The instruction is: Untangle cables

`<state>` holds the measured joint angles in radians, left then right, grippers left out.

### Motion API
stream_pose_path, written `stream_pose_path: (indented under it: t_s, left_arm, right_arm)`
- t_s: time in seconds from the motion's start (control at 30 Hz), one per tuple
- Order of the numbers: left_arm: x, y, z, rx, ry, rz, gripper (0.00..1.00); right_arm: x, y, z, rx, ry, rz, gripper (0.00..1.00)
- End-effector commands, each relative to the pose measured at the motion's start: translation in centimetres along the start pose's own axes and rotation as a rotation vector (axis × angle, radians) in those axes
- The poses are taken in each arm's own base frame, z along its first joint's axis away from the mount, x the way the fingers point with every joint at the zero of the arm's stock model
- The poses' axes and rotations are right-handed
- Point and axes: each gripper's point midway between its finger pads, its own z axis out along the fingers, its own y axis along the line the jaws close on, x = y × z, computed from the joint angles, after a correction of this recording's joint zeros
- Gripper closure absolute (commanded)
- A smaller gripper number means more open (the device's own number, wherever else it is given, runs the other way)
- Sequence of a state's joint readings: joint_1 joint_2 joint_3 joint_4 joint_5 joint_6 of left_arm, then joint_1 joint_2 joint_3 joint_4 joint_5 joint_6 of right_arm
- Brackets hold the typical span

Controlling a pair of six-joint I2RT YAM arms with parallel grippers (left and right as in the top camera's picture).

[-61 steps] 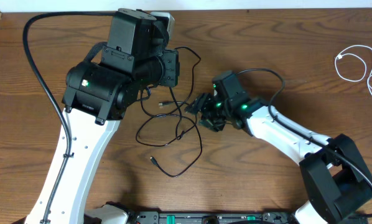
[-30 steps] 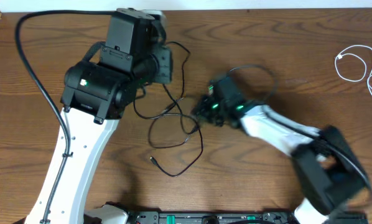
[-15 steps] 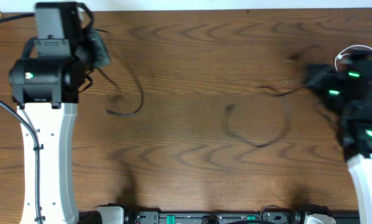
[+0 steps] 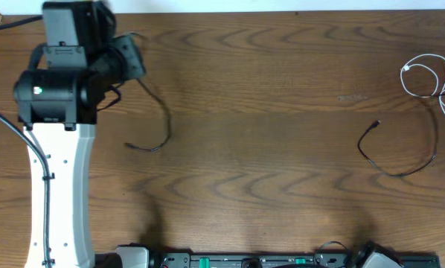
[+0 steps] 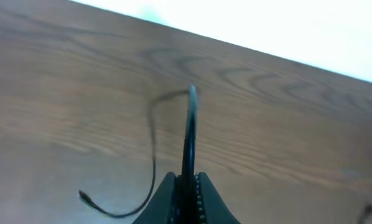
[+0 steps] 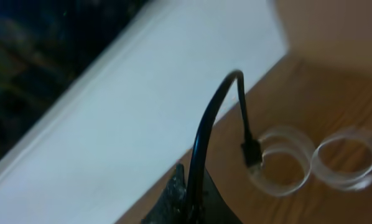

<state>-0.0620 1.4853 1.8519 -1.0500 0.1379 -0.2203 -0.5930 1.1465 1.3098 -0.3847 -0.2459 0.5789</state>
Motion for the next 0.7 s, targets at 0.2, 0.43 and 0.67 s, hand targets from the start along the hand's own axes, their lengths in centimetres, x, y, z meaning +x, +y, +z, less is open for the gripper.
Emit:
stream_pose_path:
  t_s: [0.2, 0.43, 0.67]
  left_arm:
    - [2.0, -6.7, -0.8, 0.206, 0.033, 0.159, 0.93]
    - [3.0, -9.6, -1.2, 0.265, 0.040, 0.217, 0.92]
    - [3.3, -14.2, -2.7, 0.487, 0.005, 0.358, 0.93]
  right_arm:
    - [-5.3, -6.1, 4.2, 0.169, -0.006, -0.052, 0.98]
    - [-0.5, -14.0, 6.6, 0.394, 0.170, 0.060, 0.50]
    - [4.0, -4.9, 6.8, -0.136, 0.429, 0.066, 0.01]
